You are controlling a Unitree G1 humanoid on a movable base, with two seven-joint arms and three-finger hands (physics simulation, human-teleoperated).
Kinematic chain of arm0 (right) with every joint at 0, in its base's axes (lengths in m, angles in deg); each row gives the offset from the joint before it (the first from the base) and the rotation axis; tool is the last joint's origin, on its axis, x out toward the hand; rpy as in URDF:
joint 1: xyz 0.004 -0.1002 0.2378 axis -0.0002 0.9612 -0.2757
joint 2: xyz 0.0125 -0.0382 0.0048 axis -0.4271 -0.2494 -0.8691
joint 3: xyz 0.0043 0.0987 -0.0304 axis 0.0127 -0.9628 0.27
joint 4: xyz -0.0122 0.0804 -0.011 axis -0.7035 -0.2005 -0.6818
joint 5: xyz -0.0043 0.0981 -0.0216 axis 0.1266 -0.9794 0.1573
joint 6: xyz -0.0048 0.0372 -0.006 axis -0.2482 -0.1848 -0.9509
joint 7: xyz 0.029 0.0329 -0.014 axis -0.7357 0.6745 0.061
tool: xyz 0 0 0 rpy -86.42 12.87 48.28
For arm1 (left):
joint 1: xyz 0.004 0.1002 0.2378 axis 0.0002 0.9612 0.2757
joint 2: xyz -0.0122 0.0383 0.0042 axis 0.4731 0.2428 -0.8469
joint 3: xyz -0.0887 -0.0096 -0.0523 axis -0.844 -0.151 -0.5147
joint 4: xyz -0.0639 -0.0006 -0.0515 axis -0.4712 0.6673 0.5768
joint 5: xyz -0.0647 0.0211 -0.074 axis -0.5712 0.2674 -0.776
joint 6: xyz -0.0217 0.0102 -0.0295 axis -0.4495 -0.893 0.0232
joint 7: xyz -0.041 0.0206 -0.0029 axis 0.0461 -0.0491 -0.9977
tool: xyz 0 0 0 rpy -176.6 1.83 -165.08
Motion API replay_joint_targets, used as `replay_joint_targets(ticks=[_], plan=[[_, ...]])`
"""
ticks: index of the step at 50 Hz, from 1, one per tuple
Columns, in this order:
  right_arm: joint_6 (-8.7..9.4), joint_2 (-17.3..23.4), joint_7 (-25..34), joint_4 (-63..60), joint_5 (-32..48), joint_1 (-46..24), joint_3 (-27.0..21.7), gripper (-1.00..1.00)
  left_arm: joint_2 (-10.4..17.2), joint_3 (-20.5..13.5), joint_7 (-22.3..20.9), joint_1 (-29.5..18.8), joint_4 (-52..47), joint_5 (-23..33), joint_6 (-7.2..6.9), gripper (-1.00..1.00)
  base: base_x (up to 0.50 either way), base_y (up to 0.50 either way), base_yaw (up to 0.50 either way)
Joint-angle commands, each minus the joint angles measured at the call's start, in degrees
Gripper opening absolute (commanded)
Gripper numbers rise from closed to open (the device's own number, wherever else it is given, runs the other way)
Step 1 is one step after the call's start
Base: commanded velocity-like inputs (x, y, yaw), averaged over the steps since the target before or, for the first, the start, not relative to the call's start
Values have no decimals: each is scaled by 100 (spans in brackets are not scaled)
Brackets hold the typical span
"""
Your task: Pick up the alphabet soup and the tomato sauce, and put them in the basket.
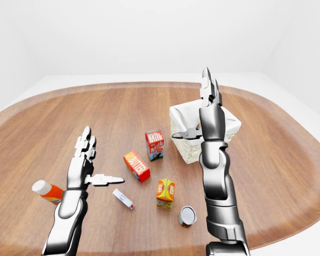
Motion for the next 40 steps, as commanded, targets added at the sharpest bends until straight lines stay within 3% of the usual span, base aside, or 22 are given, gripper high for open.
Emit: replay_joint_targets(ticks=[1,22,34,40], plan=[[58,-173,194,-691,-81,505,30,100,-2,6,-8,11,12,7,0,100,0,0,0],[157,-446,520,-1799,-162,1265,134,100,-5,0,7,1,-23,3,0,100,0,0,0],[-138,-597,513,-2060,-290,1884,200,100,2,-25,17,-24,-19,-26,0,100,0,0,0],[-161,-660,620,-2386,-369,2181,195,100,0,-17,12,-3,-48,-21,0,100,0,0,0]])
